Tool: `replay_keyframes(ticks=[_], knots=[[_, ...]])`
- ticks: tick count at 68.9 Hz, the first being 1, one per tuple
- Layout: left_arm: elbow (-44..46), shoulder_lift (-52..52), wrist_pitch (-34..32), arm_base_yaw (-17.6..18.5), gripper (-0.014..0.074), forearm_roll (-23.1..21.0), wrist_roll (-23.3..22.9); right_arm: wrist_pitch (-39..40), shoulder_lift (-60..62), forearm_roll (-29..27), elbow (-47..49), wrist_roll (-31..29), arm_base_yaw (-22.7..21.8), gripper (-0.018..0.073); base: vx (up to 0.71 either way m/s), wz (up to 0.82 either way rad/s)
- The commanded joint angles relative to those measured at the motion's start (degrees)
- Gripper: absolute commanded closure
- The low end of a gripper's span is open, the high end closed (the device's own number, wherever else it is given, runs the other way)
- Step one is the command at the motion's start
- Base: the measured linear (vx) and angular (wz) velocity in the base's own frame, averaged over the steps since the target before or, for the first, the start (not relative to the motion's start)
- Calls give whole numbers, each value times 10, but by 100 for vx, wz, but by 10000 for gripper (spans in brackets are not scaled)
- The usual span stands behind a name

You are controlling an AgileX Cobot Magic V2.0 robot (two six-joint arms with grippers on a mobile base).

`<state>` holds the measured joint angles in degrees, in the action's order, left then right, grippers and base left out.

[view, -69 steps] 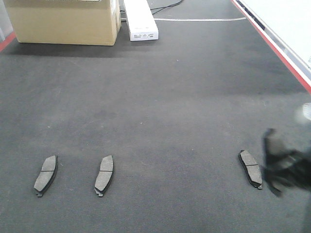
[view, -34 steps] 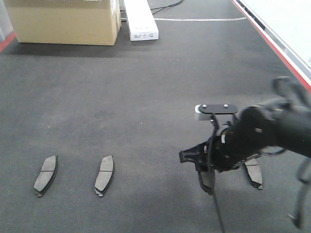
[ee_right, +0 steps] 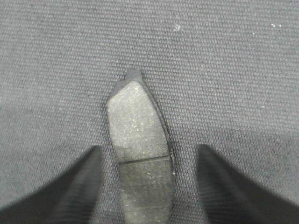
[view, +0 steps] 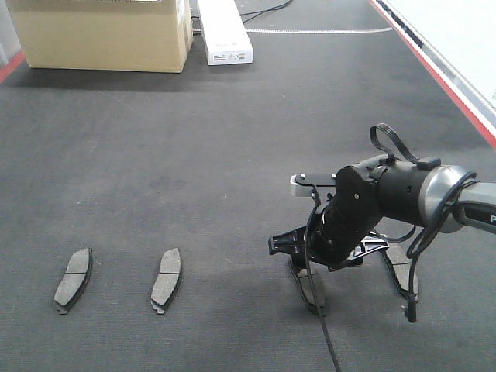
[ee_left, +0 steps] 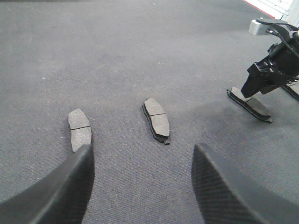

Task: Move and align brake pads A on conveyor
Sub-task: 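Lower the right gripper and set its pad beside the other belt pad, then open and raise the right gripper away from the placed pad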

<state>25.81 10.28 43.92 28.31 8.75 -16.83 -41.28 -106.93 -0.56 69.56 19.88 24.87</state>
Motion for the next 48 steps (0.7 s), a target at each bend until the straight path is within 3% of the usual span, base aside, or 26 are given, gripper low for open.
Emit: replay_keyframes(ticks=[1,18,28,48], knots=[[13,7,-37,2,147,1,-1,17,35,14,17,11,-2,74,0,0],[13,7,-37,2,147,1,-1,-21,150,103,10,14,-2,74,0,0],[13,7,-39,2,147,1,-1,0,261,145,-42,17,-2,74,0,0],[13,7,-42,2,147,1,-1,27,504,159,-166,16,-2,74,0,0]])
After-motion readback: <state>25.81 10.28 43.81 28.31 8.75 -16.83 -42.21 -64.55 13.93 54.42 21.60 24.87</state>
